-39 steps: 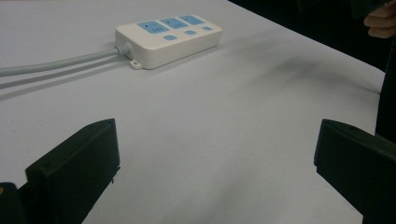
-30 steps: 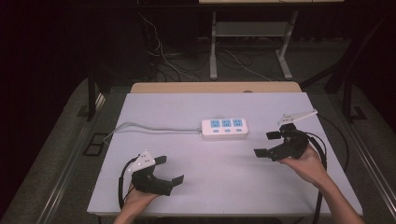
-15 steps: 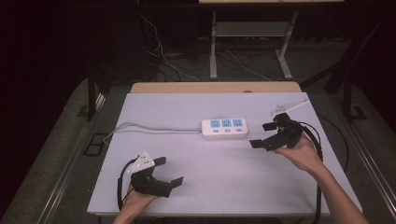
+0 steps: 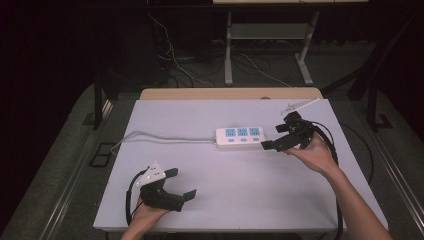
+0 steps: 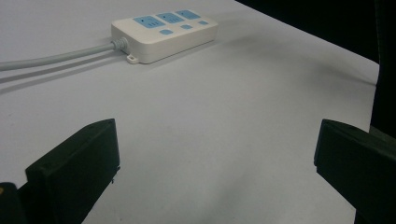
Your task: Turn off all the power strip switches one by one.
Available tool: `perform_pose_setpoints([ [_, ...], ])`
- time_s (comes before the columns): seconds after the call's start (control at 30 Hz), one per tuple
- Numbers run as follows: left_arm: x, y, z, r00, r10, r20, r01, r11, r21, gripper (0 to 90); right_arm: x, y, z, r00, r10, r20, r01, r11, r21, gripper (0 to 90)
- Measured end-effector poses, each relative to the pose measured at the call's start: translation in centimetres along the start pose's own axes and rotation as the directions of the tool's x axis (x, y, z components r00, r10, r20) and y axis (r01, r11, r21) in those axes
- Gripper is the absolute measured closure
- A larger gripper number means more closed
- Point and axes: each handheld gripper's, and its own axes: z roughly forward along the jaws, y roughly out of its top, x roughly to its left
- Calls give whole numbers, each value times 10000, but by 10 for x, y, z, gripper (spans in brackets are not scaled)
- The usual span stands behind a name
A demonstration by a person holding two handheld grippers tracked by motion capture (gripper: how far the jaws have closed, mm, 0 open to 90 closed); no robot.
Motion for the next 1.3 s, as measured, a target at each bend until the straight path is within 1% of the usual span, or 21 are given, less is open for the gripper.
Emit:
perform_pose_setpoints([
  [0.07,0,0,0,10000,12,-1,-12,10000,-1,0,0,2,1,10000,17,6,-17,10000,17,27],
  [0.13,0,0,0,10000,13,0,-13,10000,2,0,1,8,6,10000,-44,61,43,9999,150,27],
  [0.23,0,0,0,10000,10,-10,-10,10000,8,0,2,13,10,9999,-130,83,128,9997,225,27],
  [0.27,0,0,0,10000,-11,-15,11,10000,3,0,1,16,14,9998,-125,151,121,9994,320,27],
  [0.37,0,0,-1,10000,-15,-20,14,10000,-9,0,0,19,17,9996,-120,267,109,9991,399,27],
  [0.47,0,0,-1,10000,22,-46,-22,10000,27,0,-3,22,24,9985,8,542,-25,9995,320,27],
  [0.5,0,0,-1,10000,22,-46,-22,10000,27,0,-3,22,24,9985,8,542,-25,9995,320,27],
  [0.53,0,0,0,10000,41,-66,-40,10000,45,0,-5,24,27,9968,137,785,-161,9994,304,27],
  [0.6,0,0,0,9999,62,-84,-61,10000,66,0,-7,25,32,9927,146,1194,-216,9981,577,29],
  [0.63,0,0,0,9999,67,-86,-67,10000,59,0,-7,25,32,9927,146,1194,-216,9981,577,125],
  [0.67,0,0,0,9999,76,-84,-76,10000,51,0,-9,25,35,9914,267,1279,-348,9975,615,221],
  [0.7,0,0,0,9999,74,-85,-74,10000,46,0,-9,25,35,9914,267,1279,-348,9975,615,221],
  [0.73,0,0,-1,9999,76,-90,-76,10000,47,0,-10,25,39,9887,358,1458,-464,9964,702,316],
  [0.9,0,0,-1,9998,113,-141,-112,9999,68,0,-16,23,48,9885,497,1428,-680,9897,1263,455],
  [0.97,0,0,-1,9998,131,-147,-130,9999,75,0,-19,22,50,9870,561,1508,-775,9871,1399,506],
  [1.0,0,0,-1,9998,131,-142,-130,9999,69,0,-19,22,50,9870,561,1508,-775,9871,1399,506],
  [1.1,1,0,-1,9998,131,-137,-130,9999,76,0,-23,22,52,9874,621,1453,-817,9878,1324,580],
  [1.13,1,0,-1,9998,135,-136,-134,9999,86,0,-24,22,52,9876,737,1384,-910,9881,1236,632],
  [1.2,1,0,-1,9998,142,-132,-141,9999,84,0,-27,22,53,9881,876,1261,-1016,9888,1089,685],
  [1.23,1,0,-1,9998,144,-135,-142,9999,87,0,-28,23,52,9879,1014,1178,-1131,9888,976,726],
  [1.3,1,0,-1,9998,145,-135,-144,9999,88,0,-31,22,52,9878,1284,886,-1355,9876,791,790],
])
